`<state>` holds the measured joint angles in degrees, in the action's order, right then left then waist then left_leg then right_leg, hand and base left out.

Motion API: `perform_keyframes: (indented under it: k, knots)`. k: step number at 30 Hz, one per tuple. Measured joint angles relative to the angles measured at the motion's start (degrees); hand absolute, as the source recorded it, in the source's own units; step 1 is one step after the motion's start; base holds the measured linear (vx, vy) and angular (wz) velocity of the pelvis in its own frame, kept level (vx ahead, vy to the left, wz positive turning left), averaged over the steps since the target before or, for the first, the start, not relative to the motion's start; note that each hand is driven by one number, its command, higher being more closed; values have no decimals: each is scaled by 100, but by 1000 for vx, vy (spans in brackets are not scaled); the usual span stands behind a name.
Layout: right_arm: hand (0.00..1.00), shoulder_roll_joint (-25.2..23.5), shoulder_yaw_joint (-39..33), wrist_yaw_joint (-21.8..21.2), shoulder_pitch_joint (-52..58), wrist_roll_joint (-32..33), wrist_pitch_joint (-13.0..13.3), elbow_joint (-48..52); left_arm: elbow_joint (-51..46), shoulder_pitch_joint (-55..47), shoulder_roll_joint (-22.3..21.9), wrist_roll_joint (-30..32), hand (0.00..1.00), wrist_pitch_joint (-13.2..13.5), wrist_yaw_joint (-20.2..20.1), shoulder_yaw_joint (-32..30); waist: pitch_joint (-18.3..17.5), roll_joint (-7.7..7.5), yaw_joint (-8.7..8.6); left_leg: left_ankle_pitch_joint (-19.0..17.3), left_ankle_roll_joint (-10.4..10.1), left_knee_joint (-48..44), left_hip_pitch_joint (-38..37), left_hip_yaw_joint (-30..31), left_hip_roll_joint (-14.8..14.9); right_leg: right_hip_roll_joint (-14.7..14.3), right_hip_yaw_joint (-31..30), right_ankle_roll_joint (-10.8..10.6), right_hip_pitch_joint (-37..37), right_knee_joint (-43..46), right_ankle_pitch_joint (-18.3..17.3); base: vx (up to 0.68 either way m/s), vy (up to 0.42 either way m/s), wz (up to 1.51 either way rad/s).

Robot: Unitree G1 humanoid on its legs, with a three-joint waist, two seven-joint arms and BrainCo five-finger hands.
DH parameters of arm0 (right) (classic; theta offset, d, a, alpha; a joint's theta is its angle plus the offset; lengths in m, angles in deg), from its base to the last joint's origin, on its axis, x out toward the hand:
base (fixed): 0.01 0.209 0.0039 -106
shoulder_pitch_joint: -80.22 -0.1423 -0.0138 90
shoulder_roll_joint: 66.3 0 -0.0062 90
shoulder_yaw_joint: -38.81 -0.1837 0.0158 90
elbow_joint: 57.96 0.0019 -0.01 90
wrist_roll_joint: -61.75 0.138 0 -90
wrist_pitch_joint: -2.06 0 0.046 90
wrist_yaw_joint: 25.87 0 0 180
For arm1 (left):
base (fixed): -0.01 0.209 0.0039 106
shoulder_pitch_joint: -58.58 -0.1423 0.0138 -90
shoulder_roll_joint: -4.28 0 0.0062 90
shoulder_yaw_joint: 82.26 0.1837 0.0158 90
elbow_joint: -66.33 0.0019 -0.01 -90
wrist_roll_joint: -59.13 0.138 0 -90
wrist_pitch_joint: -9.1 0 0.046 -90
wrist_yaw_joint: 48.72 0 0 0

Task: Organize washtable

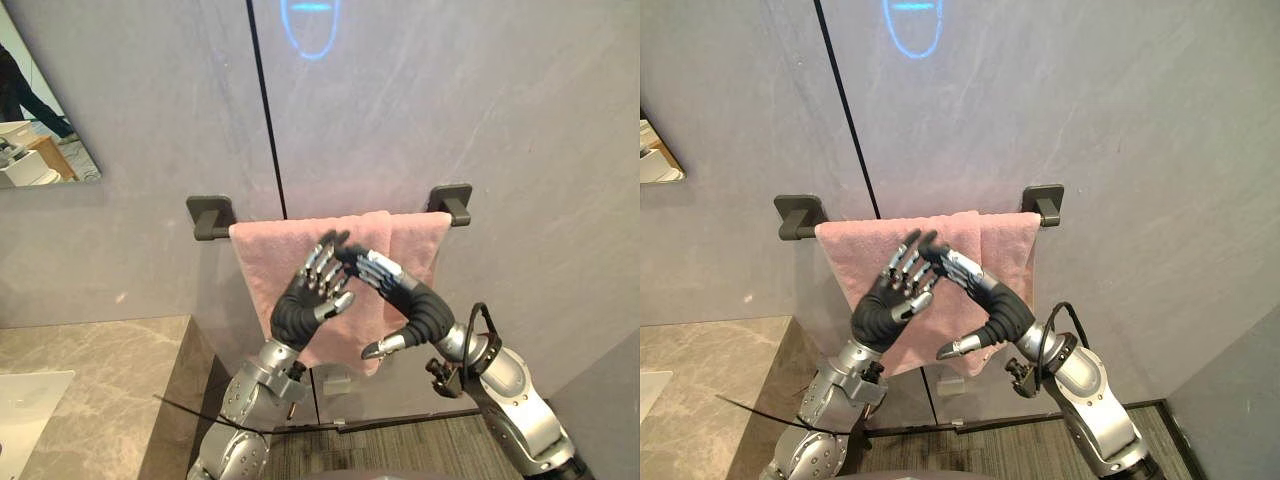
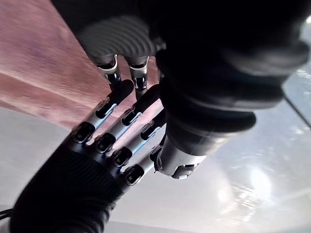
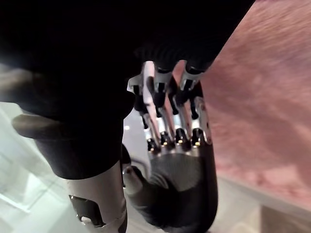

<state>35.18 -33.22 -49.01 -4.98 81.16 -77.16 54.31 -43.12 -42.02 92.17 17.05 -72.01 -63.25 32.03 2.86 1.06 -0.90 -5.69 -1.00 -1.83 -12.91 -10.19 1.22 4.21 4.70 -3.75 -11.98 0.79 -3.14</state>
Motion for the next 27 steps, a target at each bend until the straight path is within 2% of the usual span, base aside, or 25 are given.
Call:
perform_keyframes:
  k: [6,9,13,16,18,22,27]
  knots:
    - [0,-44,172,-43,38,-758,51,-795,717,-79,52,254,0,-227,-116,7,69,44,-11,0,0,-8,8,-36,-1,2,-34,1,19,-19,30,-40,-6,-4]
    - [0,-307,220,198,47,-1367,135,-1251,963,-225,7,631,0,-338,-97,-15,115,43,5,0,0,-7,30,-22,-2,0,-21,5,17,-80,44,-11,-8,1]
    - [0,-739,196,563,67,-2042,214,-1532,1212,-222,-240,970,0,-348,26,-200,177,18,1,1,0,-8,69,3,-9,2,3,2,24,-104,60,-16,-19,3]
    - [0,-1054,-192,859,82,-2462,144,-1876,1278,-164,-529,1136,0,-298,234,-620,228,0,8,2,2,-16,117,49,-14,7,40,2,41,-112,60,-19,-16,7]
    - [0,-1150,-738,1330,90,-2874,-45,-2162,1356,-54,-592,1274,0,-140,572,-1093,285,-62,12,7,8,-18,171,110,-25,16,109,2,47,-141,60,-26,-25,14]
    - [0,-1341,-1189,1714,88,-3116,-59,-2158,1489,43,-596,1391,0,-79,789,-1344,289,-76,7,8,9,-16,266,155,-32,20,155,1,104,-187,61,3,-12,6]
    - [0,-1740,-1757,2209,67,-3128,-137,-2159,1559,82,-827,1592,0,-78,1102,-1569,289,-76,4,8,9,-11,317,225,-29,12,179,8,131,-216,67,-1,-7,0]
